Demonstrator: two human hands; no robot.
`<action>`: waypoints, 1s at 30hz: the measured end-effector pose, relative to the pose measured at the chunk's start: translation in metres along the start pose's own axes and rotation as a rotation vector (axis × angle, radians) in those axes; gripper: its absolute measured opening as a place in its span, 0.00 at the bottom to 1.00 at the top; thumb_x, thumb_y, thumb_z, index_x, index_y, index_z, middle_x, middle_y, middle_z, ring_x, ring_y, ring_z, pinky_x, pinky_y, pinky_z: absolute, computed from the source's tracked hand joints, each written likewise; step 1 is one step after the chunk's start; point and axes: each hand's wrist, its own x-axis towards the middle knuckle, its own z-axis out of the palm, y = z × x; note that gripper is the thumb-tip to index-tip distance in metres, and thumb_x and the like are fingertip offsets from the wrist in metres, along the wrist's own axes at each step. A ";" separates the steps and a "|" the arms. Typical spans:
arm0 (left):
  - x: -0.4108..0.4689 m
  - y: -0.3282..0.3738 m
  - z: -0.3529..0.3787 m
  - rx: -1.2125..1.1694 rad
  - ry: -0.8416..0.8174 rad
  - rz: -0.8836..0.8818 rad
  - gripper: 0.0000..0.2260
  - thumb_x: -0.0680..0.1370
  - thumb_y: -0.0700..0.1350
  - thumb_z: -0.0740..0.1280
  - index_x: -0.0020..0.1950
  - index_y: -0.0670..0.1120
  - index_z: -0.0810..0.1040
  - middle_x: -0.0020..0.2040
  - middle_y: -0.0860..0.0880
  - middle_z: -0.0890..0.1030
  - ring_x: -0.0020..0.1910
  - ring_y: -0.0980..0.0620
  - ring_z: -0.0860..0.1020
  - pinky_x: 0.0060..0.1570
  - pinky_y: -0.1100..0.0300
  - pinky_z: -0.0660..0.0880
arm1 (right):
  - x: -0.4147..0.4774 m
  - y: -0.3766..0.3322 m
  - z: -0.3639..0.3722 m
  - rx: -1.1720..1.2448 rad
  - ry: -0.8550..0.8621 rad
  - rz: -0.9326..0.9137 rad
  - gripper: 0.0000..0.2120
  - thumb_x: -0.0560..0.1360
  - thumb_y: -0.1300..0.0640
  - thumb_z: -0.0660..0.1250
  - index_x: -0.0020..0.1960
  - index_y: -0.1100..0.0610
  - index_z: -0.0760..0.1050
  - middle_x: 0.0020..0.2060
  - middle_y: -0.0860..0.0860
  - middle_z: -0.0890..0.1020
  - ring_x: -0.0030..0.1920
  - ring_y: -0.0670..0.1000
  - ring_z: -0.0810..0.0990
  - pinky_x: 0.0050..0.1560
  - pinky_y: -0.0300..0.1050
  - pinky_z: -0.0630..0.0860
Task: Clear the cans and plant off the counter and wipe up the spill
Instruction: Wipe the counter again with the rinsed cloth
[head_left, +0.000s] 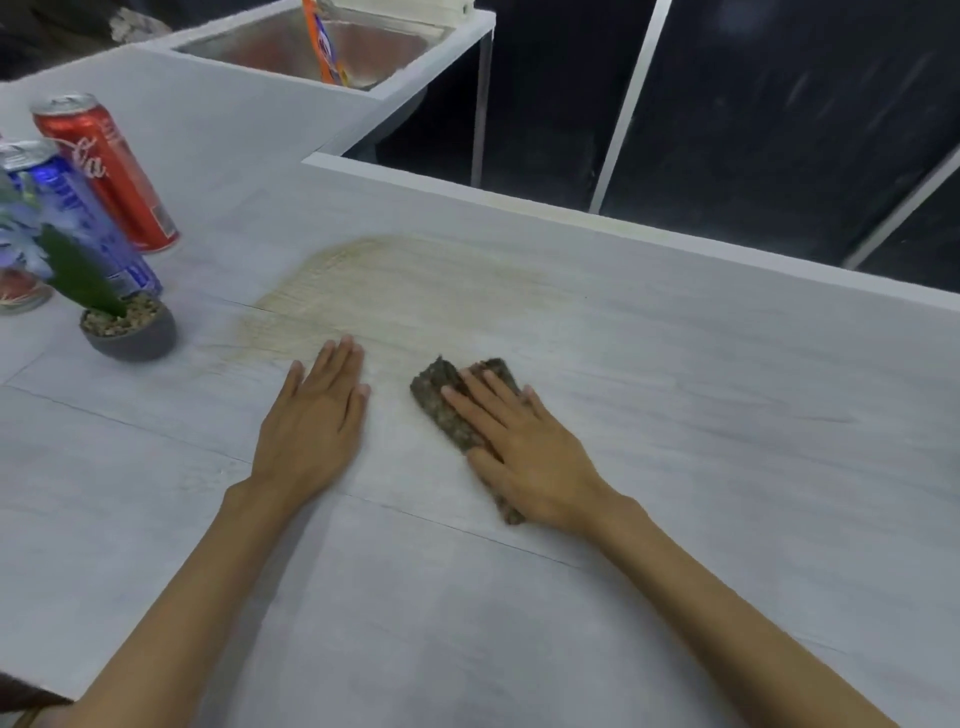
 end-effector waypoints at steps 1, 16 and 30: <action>0.000 -0.002 0.000 -0.005 -0.005 0.002 0.22 0.81 0.49 0.46 0.76 0.47 0.50 0.77 0.53 0.49 0.75 0.61 0.45 0.74 0.59 0.41 | -0.009 0.022 -0.009 0.004 -0.014 0.002 0.28 0.76 0.41 0.41 0.75 0.42 0.42 0.76 0.41 0.43 0.75 0.41 0.38 0.75 0.44 0.34; 0.024 -0.029 -0.005 0.048 0.044 0.001 0.28 0.77 0.56 0.40 0.75 0.49 0.52 0.75 0.56 0.50 0.73 0.63 0.47 0.72 0.63 0.42 | 0.105 0.051 -0.020 -0.018 -0.093 -0.078 0.24 0.82 0.50 0.47 0.76 0.46 0.43 0.77 0.44 0.44 0.76 0.45 0.40 0.75 0.47 0.36; 0.021 -0.034 -0.009 0.004 0.057 -0.031 0.29 0.76 0.57 0.38 0.75 0.50 0.50 0.76 0.57 0.49 0.73 0.64 0.44 0.72 0.66 0.37 | 0.225 0.019 -0.012 -0.052 -0.088 0.023 0.24 0.82 0.49 0.43 0.77 0.50 0.44 0.77 0.50 0.45 0.77 0.51 0.41 0.75 0.51 0.38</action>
